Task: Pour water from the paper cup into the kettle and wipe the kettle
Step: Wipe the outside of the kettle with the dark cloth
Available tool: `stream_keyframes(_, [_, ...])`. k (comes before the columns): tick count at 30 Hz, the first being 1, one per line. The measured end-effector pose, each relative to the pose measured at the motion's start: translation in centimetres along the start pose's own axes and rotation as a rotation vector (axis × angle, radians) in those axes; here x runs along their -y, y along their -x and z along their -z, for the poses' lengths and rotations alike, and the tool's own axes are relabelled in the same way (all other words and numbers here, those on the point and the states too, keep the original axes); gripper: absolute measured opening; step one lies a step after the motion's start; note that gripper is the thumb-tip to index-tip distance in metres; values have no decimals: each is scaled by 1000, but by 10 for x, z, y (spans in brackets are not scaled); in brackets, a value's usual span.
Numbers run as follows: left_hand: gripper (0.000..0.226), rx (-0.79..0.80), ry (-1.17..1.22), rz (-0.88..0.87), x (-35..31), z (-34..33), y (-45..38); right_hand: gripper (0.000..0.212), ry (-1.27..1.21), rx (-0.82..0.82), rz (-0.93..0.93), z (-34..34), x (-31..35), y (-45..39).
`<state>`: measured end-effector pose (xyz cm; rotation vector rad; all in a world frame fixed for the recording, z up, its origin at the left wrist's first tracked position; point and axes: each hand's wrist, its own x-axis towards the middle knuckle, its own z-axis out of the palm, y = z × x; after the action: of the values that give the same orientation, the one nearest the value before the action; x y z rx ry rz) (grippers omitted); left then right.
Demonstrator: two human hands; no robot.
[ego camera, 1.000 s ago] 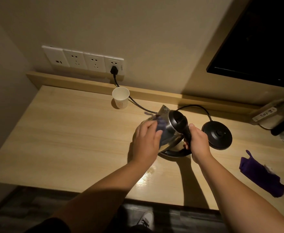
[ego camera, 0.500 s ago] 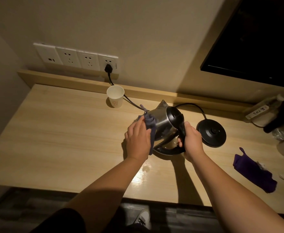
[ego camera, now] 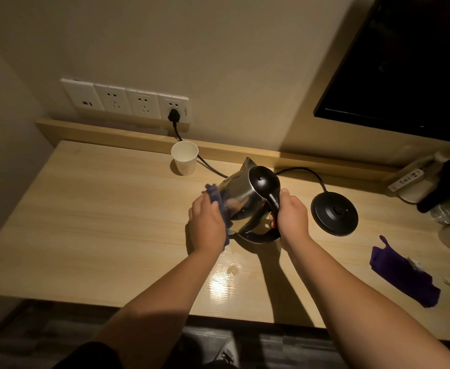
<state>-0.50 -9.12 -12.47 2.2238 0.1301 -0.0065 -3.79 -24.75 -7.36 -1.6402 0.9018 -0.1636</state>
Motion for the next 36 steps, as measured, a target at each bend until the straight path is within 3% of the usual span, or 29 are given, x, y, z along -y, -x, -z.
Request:
stream_keyframes(6, [47,-41,-142,-558,-34,-8,13,46,2,-39,-36,-9,3,-2])
stream_keyframes(9, [52,-58,-308,-722,-29,-13,6,48,9,-51,-48,-13,5,-5])
stream_keyframes(12, [67,11,-370,-746,-10,-12,-3,45,-58,-25,-101,-12,9,-10])
stream_keyframes(15, [70,86,-417,-610,16,-5,-5,40,-129,9,-164,-7,12,-14])
stream_keyframes(19, [57,129,-416,-340,45,-1,-7,38,-107,-17,-150,-9,13,-16])
stream_keyframes(25, [39,77,-214,-166,27,2,-11,43,-105,-28,-147,-12,13,-15])
stream_keyframes(28, [40,48,-122,-238,0,2,-7,44,-116,-45,-158,-12,10,-14])
stream_keyframes(31, [42,55,-55,-431,-33,-1,4,45,-94,-69,-132,-19,14,-9])
stream_keyframes(34, [52,40,-182,-672,-45,-11,7,43,-102,-57,-134,-23,20,-7])
stream_keyframes(36, [63,40,-273,-745,-40,-13,1,43,-119,-45,-163,-21,21,-8])
